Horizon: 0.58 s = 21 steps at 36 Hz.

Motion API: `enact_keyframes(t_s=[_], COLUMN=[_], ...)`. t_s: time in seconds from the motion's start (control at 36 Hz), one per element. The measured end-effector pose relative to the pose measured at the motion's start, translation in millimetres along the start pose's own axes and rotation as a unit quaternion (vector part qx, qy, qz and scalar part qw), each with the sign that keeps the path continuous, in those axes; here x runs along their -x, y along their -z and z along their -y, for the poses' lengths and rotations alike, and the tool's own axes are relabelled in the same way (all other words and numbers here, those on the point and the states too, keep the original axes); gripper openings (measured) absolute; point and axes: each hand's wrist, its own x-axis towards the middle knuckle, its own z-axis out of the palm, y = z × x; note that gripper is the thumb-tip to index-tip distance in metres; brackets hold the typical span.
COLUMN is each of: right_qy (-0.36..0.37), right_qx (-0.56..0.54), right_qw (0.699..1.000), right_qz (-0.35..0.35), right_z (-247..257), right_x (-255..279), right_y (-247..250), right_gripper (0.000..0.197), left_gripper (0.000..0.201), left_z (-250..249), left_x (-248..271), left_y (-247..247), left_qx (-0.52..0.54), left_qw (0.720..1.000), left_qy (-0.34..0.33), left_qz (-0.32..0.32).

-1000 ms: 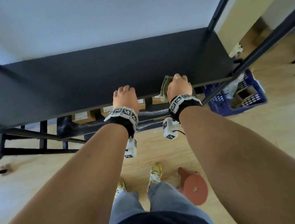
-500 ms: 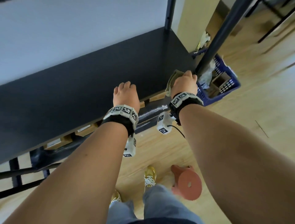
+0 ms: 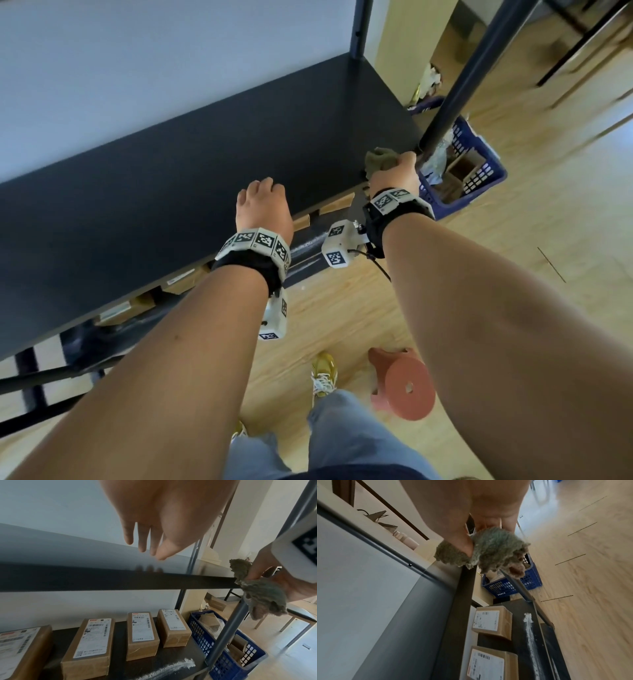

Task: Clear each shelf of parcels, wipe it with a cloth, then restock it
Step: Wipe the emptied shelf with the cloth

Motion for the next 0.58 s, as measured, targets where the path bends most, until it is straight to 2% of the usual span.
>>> enact_keyframes(t_s=[0.11,0.31,0.58], right_qy=[0.008,0.042,0.104], right_qx=[0.012,0.051,0.103], right_qw=[1.000,0.996,0.983], right_qz=[0.020,0.052,0.107], right_z=[0.2,4.6,14.3], right_x=[23.5,85.3,194.4], right_y=[-15.3,-51.1,-125.4], right_gripper=[0.023,0.019,0.023], left_gripper=[0.046,0.041,0.042], left_z=[22.9,77.7,192.8], left_x=[15.6,58.4,140.1], left_y=[0.2,5.2,11.2], left_qx=[0.002,0.021,0.008], left_qw=[1.000,0.999,0.996], left_qy=[0.011,0.029,0.091], left_qz=[0.014,0.002,0.002])
